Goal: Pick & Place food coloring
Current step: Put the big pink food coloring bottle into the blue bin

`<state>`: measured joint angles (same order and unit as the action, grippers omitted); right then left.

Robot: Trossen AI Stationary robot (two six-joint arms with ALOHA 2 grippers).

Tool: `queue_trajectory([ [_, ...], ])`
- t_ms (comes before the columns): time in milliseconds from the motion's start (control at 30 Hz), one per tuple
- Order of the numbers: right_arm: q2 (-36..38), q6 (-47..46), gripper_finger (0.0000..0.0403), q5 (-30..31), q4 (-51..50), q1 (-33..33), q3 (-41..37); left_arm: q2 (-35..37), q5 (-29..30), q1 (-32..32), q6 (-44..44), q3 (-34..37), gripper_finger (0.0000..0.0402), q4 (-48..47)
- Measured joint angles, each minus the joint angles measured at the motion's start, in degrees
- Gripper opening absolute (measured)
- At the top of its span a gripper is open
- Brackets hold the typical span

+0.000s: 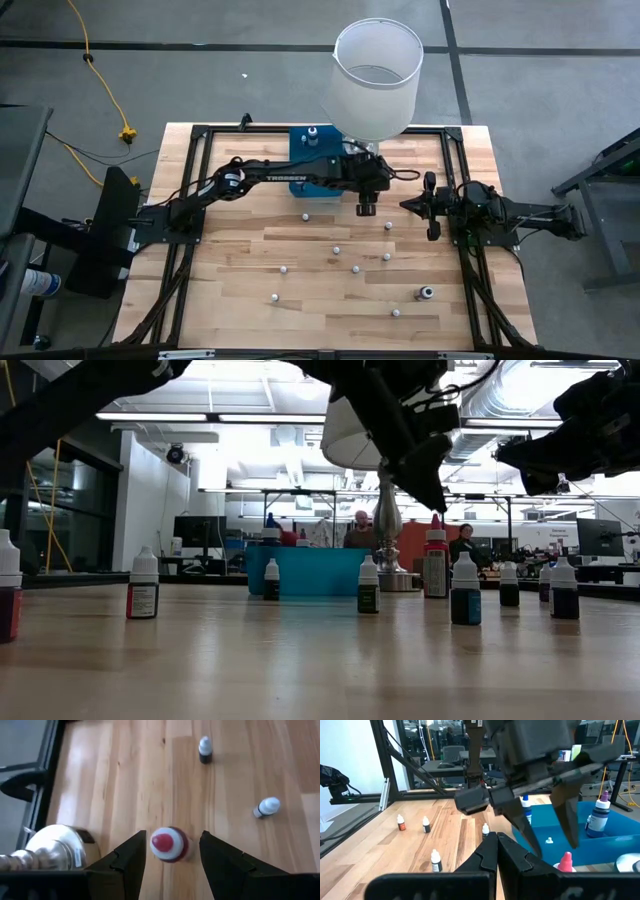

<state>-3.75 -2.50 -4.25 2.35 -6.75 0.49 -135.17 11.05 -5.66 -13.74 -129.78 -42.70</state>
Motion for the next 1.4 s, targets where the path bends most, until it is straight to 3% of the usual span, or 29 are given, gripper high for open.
queue_trajectory([
  [1133,-0.02,-0.01,0.0000,0.01,0.00,0.00,-0.02,-2.69,-5.64,-1.87,0.50,0.04,0.0174,0.57],
  [1400,-0.02,-0.02,0.0000,0.00,0.00,0.01,-0.02,-3.48,-5.49,-1.85,0.68,0.13,0.0128,0.69],
])
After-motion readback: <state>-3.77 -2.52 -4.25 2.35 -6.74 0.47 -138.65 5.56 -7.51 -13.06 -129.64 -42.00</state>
